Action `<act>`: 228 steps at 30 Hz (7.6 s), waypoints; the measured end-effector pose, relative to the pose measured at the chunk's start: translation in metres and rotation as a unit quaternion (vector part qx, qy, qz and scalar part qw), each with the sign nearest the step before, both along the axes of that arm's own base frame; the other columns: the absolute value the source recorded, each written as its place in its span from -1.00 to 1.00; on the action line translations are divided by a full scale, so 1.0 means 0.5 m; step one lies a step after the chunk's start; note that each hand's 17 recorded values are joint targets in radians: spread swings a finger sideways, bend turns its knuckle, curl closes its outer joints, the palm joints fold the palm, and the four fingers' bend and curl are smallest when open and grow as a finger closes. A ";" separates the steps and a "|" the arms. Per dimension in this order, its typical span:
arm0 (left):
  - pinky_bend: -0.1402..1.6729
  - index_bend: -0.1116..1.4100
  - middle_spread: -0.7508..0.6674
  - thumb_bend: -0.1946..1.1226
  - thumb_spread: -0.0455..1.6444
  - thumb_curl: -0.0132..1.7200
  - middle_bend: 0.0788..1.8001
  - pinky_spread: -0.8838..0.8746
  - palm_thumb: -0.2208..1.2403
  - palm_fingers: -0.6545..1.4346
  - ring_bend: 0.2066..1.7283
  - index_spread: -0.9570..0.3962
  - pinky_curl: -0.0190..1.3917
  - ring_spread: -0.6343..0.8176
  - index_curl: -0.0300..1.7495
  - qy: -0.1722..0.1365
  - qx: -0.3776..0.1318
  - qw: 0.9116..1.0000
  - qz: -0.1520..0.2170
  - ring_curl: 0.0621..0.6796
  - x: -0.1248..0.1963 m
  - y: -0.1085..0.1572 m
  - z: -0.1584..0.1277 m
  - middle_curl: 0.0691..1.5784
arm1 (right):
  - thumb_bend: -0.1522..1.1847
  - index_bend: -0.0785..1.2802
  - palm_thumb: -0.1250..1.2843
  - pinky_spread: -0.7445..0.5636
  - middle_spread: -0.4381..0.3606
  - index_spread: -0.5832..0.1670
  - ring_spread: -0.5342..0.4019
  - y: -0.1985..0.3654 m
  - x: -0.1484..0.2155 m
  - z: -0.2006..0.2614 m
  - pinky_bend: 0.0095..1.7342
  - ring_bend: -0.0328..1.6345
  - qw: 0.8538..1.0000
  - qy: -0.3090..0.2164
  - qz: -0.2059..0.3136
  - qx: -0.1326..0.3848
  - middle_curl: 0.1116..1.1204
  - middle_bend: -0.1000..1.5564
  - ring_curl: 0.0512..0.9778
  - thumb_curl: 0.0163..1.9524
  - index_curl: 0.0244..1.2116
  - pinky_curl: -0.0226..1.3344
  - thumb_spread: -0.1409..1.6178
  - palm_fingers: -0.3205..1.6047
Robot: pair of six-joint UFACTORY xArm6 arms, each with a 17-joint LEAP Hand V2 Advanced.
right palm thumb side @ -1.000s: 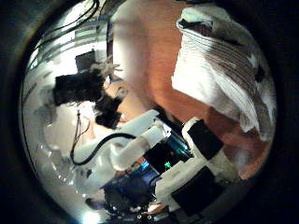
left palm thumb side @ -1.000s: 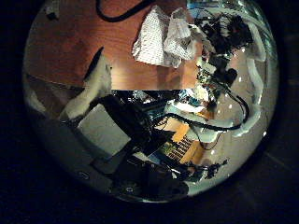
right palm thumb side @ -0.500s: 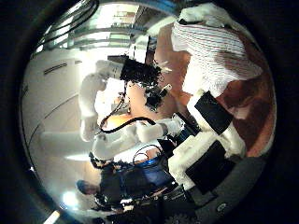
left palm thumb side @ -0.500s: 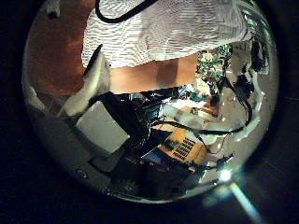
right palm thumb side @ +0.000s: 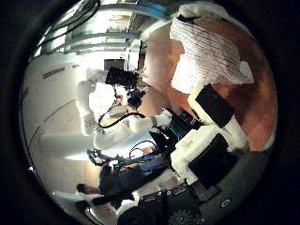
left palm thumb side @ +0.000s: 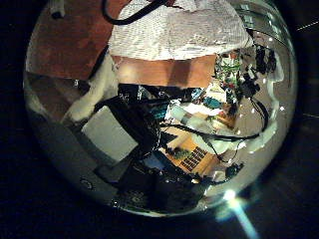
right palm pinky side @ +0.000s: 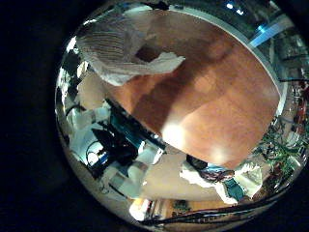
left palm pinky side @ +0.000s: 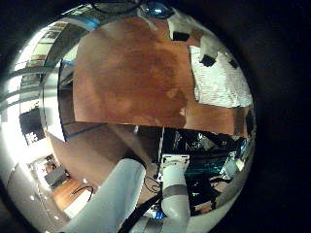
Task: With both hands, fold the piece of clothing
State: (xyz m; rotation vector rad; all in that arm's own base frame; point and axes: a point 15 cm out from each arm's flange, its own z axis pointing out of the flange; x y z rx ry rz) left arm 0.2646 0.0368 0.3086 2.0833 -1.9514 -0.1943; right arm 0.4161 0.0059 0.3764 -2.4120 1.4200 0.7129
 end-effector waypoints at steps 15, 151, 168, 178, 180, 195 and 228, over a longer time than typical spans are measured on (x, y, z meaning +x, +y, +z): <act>-0.63 -0.59 -0.08 -0.73 0.44 -0.50 -0.87 0.01 0.17 0.08 -0.46 0.02 -0.33 -0.24 -0.32 -0.006 0.009 1.000 -0.002 -0.43 -0.015 -0.043 0.036 -0.47 | -0.79 -0.43 0.35 0.84 -0.14 -0.47 0.02 -0.444 -0.101 -0.235 -0.63 -0.17 0.981 0.136 -0.114 -0.072 -0.49 -0.29 -0.62 -0.37 -0.32 -0.56 0.64 -0.23; -0.63 -0.60 -0.01 -0.72 0.52 -0.52 -0.86 0.08 0.12 0.03 -0.42 0.11 -0.43 -0.16 -0.33 0.037 -0.118 0.961 -0.247 -0.48 0.228 -0.448 -0.371 -0.47 | -0.79 0.77 0.63 -0.15 -0.22 -0.14 -0.33 -0.308 0.106 -0.182 0.48 0.69 0.880 -0.112 -0.088 -0.454 0.40 0.72 0.50 -0.33 0.38 0.34 0.38 0.43; -0.59 -0.61 -0.05 -0.72 0.53 -0.51 -0.86 0.04 0.11 0.07 -0.37 0.12 -0.41 -0.23 -0.34 0.035 -0.121 0.962 -0.241 -0.45 0.227 -0.421 -0.336 -0.46 | -0.79 0.75 0.61 -0.16 -0.20 -0.13 -0.33 -0.008 0.100 -0.050 0.39 0.67 0.849 -0.214 0.059 -0.479 0.37 0.72 0.56 -0.29 0.43 0.50 0.37 0.45; -0.46 -0.65 -0.32 -0.73 0.52 -0.51 -0.45 -0.25 0.10 0.28 0.07 0.08 -0.33 -0.61 -0.45 -0.007 -0.129 0.978 -0.163 -0.02 0.207 -0.225 -0.219 -0.23 | -0.79 0.74 0.60 -0.16 -0.20 -0.12 -0.33 0.231 0.131 -0.139 0.36 0.66 0.805 -0.235 0.181 -0.513 0.35 0.72 0.57 -0.27 0.43 0.56 0.35 0.46; -0.43 -0.63 -0.36 -0.72 0.52 -0.51 -0.42 -0.29 0.11 0.28 0.11 0.06 -0.31 -0.65 -0.45 -0.012 -0.128 0.981 -0.145 0.05 0.193 -0.185 -0.201 -0.18 | -0.79 0.74 0.60 -0.16 -0.20 -0.12 -0.33 0.264 0.146 -0.159 0.35 0.66 0.803 -0.234 0.193 -0.514 0.34 0.72 0.58 -0.27 0.43 0.57 0.35 0.46; -0.33 -0.55 -0.48 -0.72 0.49 -0.50 -0.36 -0.43 0.12 0.19 0.19 0.00 -0.17 -0.71 -0.35 -0.031 -0.129 0.987 -0.087 0.31 0.114 -0.079 -0.179 0.02 | -0.81 -0.59 0.24 -0.41 -0.43 -0.52 -0.48 0.383 0.141 -0.224 0.35 0.53 0.851 -0.207 0.190 -0.443 -0.03 0.06 0.33 -0.36 -0.01 0.35 0.43 -0.68; -0.34 -0.35 -0.30 -0.73 0.49 -0.49 -0.62 -0.30 0.12 -0.02 -0.09 -0.01 0.03 -0.50 -0.20 0.006 -0.084 0.994 -0.074 0.23 0.076 -0.187 -0.077 -0.03 | -0.80 -0.62 0.25 0.61 -0.27 -0.62 0.18 0.053 -0.102 -0.142 -0.40 -0.21 0.969 -0.109 -0.041 -0.220 -0.51 -0.51 -0.52 -0.49 -0.46 -0.31 0.48 -0.46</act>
